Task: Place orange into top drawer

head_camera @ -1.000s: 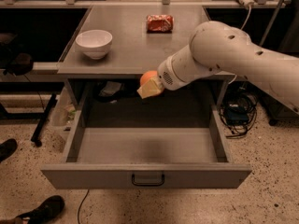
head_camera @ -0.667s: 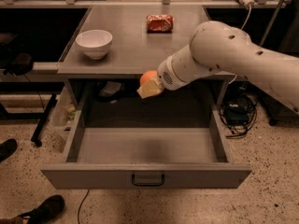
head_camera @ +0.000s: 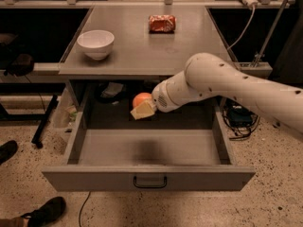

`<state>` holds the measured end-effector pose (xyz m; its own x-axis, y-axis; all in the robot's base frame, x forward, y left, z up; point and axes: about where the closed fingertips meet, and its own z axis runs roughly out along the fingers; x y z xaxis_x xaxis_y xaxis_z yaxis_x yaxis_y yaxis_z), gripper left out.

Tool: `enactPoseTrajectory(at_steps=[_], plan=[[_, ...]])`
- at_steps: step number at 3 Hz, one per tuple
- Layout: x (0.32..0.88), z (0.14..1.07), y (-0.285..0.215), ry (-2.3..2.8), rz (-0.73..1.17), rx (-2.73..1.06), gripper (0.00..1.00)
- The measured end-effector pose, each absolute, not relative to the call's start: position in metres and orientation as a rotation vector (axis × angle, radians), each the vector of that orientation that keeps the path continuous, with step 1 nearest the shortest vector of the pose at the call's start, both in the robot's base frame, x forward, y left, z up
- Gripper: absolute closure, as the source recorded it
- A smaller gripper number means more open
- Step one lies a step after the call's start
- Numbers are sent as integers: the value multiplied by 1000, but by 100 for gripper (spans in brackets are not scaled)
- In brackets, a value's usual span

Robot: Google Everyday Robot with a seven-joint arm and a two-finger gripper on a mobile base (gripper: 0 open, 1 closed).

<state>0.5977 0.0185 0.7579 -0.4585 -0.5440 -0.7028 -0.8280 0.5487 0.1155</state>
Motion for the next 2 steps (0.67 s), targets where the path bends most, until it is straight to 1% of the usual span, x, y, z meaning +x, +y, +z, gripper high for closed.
enactPoseTrajectory(at_steps=[1,2], plan=[[578,715,46,2121,667,-1229,100],[567,674,67,2118,662,-1307,100]])
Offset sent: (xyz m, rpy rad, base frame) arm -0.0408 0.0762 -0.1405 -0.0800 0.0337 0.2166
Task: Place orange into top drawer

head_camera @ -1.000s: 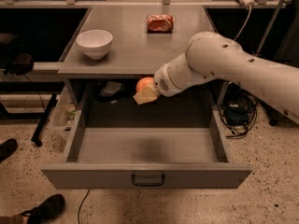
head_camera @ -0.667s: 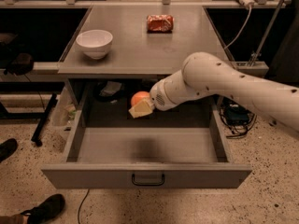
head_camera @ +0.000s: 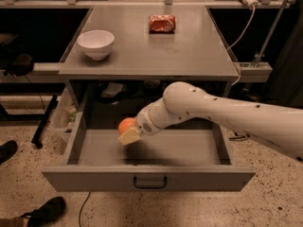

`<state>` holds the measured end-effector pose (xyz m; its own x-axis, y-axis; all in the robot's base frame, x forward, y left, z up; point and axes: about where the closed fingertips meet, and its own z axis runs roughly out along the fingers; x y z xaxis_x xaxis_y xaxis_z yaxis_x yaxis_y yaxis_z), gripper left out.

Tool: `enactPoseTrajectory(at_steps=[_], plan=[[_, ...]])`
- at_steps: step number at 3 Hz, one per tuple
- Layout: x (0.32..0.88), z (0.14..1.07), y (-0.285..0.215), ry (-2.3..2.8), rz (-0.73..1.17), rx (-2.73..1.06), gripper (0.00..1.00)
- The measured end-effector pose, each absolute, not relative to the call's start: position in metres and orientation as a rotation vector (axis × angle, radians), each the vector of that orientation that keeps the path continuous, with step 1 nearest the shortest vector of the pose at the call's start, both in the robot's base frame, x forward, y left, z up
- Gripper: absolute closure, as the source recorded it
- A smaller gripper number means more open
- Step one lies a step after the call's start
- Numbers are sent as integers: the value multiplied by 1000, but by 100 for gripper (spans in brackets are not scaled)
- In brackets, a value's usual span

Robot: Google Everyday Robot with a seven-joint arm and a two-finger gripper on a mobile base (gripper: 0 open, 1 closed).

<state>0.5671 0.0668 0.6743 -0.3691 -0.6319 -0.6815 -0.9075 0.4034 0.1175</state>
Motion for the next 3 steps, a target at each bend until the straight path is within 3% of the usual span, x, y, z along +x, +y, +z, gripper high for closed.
enactPoseTrajectory(at_steps=[1,3], plan=[[567,639,84,2136,636,-1349,87],[575,607,92,2175,611,-1344,41]])
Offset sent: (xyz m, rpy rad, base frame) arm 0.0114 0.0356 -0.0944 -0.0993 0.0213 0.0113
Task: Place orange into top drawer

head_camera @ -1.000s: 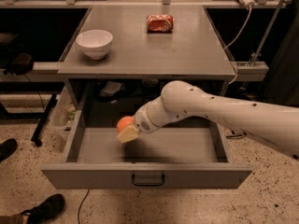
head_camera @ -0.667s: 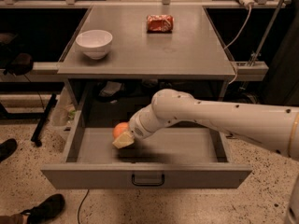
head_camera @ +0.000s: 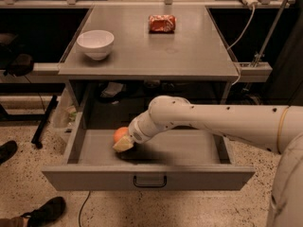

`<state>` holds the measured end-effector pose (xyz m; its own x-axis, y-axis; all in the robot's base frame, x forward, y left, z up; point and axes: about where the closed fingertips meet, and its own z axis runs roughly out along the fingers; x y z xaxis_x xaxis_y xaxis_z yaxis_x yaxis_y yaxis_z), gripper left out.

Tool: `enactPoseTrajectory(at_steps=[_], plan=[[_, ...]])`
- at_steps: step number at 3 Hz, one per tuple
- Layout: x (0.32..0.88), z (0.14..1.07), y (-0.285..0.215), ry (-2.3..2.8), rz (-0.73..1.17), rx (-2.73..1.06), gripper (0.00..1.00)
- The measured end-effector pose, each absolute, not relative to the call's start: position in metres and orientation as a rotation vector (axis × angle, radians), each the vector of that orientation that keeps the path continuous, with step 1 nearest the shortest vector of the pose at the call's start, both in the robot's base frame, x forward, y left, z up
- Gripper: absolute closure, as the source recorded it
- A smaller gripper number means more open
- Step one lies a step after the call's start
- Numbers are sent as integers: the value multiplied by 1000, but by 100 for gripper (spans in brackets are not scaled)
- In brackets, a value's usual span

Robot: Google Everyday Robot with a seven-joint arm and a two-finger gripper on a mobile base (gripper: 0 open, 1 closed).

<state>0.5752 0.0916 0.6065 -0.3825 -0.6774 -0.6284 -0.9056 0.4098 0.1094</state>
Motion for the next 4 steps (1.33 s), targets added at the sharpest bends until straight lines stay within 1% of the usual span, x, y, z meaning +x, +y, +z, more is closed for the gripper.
enactPoseTrajectory(at_steps=[1,2,4], plan=[[581,609,77,2184,615,-1274,18],[585,624,60,2164,617,-1219,0],[588,669,24,2086,667,-1184,0]])
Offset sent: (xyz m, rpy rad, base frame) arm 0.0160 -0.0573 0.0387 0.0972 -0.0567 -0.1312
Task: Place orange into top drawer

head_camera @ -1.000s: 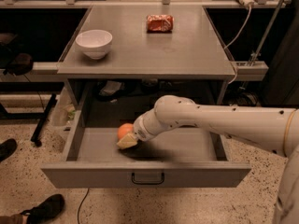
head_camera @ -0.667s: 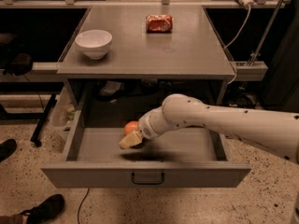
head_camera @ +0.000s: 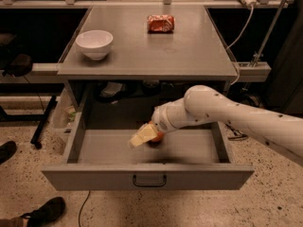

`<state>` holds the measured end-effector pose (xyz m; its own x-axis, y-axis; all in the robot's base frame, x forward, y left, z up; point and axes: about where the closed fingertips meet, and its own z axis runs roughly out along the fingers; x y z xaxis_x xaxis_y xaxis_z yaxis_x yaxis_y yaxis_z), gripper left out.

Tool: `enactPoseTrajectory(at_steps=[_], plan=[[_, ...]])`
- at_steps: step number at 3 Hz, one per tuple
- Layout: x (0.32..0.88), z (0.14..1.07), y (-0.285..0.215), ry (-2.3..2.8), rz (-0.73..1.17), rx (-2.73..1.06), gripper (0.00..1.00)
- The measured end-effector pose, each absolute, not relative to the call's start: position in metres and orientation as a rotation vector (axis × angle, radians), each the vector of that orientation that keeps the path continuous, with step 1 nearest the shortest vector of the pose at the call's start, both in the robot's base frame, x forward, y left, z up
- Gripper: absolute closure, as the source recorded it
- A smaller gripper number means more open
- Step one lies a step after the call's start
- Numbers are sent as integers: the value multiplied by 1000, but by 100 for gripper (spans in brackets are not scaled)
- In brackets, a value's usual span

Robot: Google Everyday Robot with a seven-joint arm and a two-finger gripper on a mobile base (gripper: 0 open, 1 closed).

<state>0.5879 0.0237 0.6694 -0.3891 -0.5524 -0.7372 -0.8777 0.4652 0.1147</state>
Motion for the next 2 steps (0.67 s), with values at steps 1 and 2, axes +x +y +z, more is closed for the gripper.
enactPoseTrajectory(at_steps=[1,2], plan=[[588,709,-6,2032,664,-1190,0],[583,759,-42,1965,661,-1210,0]])
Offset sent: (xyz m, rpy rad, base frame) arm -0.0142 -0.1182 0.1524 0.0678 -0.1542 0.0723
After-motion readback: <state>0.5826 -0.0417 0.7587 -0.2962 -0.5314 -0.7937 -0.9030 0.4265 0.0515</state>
